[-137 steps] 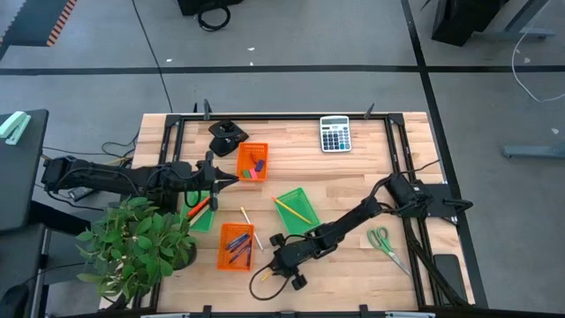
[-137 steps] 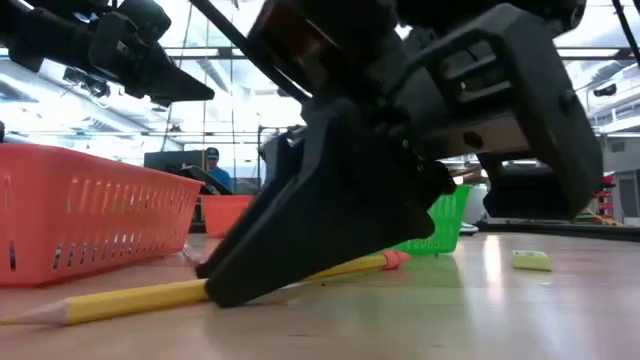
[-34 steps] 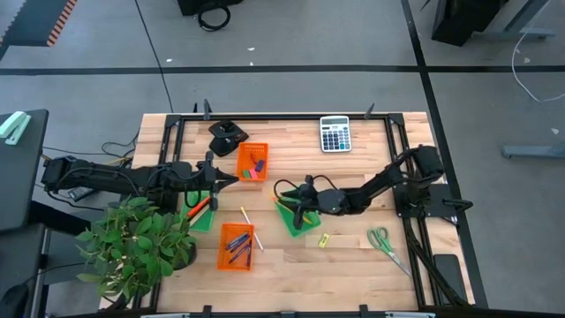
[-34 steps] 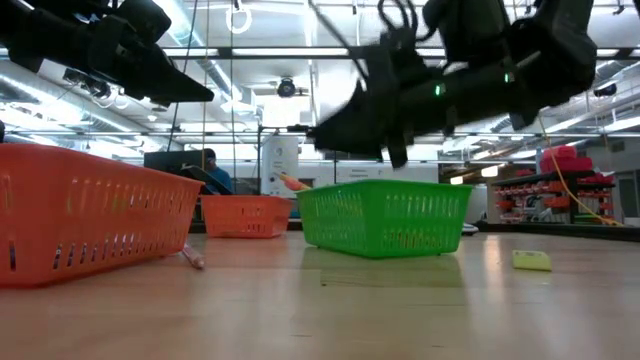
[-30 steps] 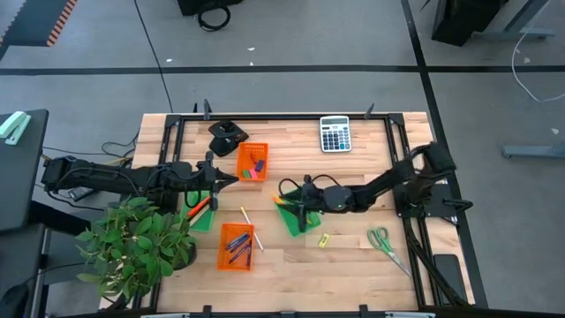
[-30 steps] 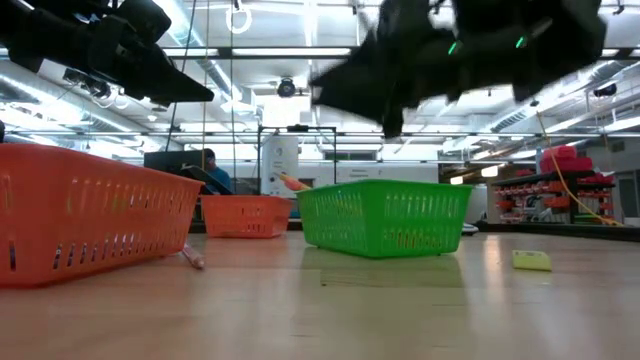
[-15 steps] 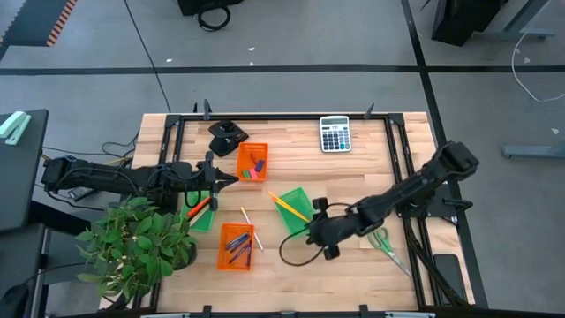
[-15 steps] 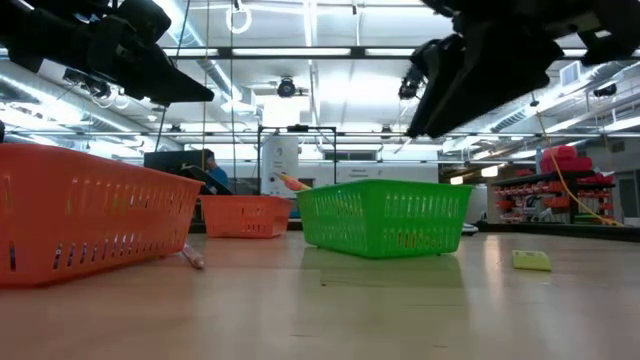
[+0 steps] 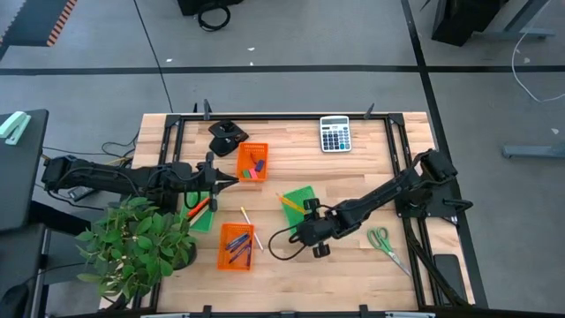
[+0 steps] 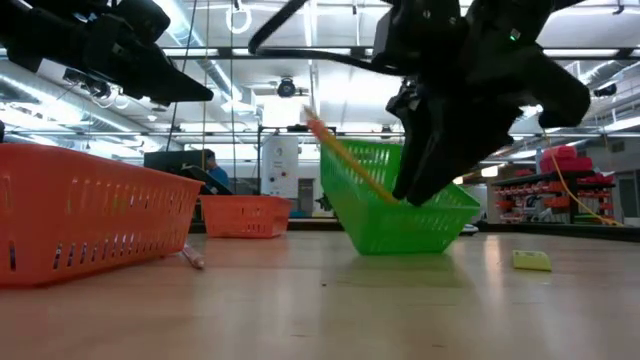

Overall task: Sort crayons/erasers/pens/pencils in bins
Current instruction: Adjust the right green basket

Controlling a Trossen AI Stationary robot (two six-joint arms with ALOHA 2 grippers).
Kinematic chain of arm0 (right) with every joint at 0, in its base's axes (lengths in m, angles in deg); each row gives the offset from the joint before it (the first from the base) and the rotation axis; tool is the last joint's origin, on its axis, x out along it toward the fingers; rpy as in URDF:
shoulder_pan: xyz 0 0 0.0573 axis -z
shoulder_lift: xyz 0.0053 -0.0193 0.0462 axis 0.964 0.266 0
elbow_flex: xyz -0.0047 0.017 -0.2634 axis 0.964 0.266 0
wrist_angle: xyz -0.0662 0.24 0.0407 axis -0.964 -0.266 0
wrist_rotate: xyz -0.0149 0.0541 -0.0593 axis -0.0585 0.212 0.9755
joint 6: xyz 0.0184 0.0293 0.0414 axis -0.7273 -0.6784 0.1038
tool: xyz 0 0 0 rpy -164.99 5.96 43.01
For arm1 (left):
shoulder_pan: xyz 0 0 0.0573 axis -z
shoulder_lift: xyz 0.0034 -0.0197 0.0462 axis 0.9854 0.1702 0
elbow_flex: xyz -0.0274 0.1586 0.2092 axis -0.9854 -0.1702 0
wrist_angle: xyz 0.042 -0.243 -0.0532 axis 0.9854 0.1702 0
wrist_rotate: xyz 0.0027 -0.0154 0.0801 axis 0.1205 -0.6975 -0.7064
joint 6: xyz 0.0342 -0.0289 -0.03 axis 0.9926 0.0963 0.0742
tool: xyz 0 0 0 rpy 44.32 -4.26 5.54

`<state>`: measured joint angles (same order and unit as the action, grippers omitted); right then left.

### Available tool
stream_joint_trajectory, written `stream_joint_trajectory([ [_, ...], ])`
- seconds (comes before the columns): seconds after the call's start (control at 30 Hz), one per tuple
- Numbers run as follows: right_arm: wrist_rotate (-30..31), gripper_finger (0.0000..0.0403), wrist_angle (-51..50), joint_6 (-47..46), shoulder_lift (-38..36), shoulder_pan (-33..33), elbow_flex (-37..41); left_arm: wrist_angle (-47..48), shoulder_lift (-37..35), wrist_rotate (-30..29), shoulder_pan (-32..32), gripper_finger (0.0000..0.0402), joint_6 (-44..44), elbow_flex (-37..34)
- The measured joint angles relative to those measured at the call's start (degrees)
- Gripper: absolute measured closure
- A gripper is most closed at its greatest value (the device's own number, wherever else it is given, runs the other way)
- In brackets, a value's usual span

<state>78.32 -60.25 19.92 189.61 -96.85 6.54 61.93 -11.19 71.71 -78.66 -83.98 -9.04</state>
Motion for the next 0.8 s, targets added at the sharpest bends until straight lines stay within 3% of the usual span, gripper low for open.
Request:
stream_joint_trajectory([
  [0.43,0.1,0.0278,0.4,-0.1,-2.7,-0.4,-2.1,-0.1,0.0,-0.1,0.0,0.0366,0.0,0.0],
  [0.8,-2.6,0.0278,-2.7,-10.2,-2.8,-0.4,1.2,0.0,0.0,-0.1,0.0,0.0376,0.0,0.0],
])
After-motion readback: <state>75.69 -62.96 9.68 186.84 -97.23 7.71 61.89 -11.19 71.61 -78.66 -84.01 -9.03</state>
